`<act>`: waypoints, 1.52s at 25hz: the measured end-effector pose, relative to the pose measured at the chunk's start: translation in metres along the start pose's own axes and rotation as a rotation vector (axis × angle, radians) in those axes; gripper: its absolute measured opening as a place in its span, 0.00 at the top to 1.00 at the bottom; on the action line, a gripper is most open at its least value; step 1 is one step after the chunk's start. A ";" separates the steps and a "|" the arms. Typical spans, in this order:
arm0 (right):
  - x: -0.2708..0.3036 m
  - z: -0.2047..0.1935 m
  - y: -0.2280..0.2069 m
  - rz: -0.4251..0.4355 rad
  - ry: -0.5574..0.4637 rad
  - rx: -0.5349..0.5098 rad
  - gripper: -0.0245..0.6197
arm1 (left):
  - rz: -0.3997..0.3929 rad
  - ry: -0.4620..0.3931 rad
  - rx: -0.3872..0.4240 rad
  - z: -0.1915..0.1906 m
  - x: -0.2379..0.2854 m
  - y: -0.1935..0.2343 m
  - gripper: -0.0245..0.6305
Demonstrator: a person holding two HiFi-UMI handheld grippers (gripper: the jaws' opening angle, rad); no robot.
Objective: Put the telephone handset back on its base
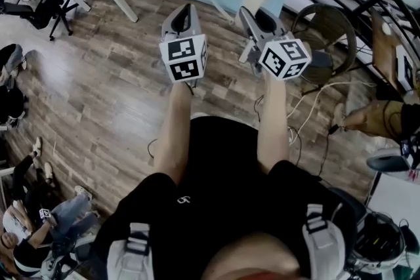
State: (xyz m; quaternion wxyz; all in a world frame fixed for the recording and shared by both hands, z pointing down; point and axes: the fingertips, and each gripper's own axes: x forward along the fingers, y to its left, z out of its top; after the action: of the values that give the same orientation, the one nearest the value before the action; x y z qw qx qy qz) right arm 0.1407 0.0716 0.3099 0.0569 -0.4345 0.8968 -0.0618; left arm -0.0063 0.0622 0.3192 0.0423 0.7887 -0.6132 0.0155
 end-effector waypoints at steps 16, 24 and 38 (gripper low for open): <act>0.089 -0.036 -0.049 -0.048 0.046 0.080 0.83 | 0.068 0.018 0.009 -0.014 0.056 0.067 0.96; 0.184 -0.063 -0.103 -0.074 0.085 0.145 0.83 | 0.022 0.078 0.058 -0.030 0.159 0.102 0.96; 0.347 -0.104 -0.190 -0.169 0.169 0.272 0.83 | -0.067 0.188 -0.012 -0.060 0.336 0.178 0.96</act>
State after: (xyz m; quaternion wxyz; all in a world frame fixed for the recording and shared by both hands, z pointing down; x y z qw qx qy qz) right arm 0.0573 -0.3115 0.4256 0.0342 -0.4899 0.8420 -0.2234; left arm -0.0943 -0.3006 0.4133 0.1047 0.8035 -0.5798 0.0845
